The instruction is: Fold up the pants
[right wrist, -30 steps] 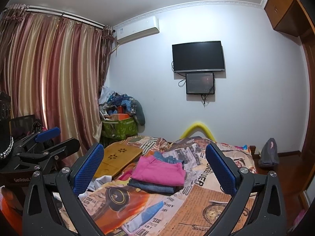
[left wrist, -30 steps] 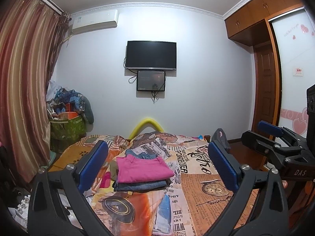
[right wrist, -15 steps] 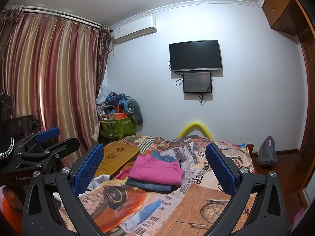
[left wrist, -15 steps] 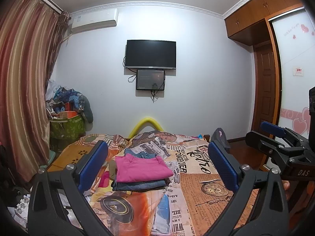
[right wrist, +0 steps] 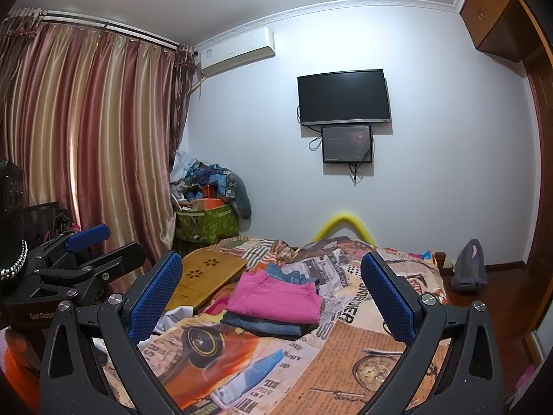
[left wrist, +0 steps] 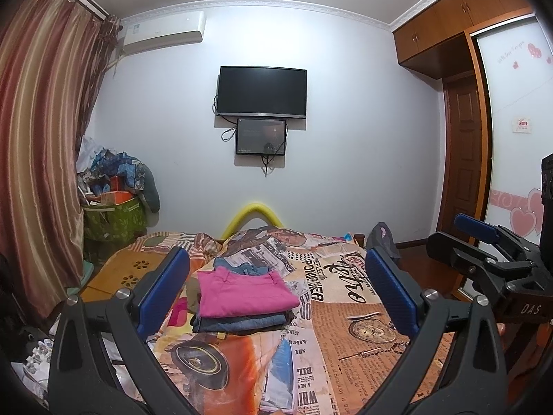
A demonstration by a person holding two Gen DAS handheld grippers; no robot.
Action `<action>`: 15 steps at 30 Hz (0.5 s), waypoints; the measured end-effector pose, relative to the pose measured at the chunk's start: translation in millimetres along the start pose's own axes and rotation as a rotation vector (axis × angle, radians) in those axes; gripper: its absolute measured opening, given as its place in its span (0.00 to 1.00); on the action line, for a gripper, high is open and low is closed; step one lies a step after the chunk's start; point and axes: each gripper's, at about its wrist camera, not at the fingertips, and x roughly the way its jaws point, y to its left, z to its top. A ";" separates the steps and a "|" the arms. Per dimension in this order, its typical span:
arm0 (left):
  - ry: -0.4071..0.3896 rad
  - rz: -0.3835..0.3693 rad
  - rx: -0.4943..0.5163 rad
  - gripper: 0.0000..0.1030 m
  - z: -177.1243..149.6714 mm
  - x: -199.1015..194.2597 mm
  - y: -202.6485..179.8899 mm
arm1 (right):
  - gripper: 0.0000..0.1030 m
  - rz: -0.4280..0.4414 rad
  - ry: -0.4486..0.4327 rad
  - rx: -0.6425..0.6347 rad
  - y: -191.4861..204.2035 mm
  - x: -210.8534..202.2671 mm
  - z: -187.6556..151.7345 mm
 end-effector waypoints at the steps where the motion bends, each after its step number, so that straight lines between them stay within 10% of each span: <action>1: 0.002 -0.003 0.000 1.00 -0.2 0.5 0.5 | 1.00 -0.001 0.000 0.001 0.2 0.2 0.1; 15: 0.007 -0.021 0.005 1.00 -1.5 0.2 -1.2 | 1.00 -0.007 0.009 -0.002 1.2 2.9 -0.6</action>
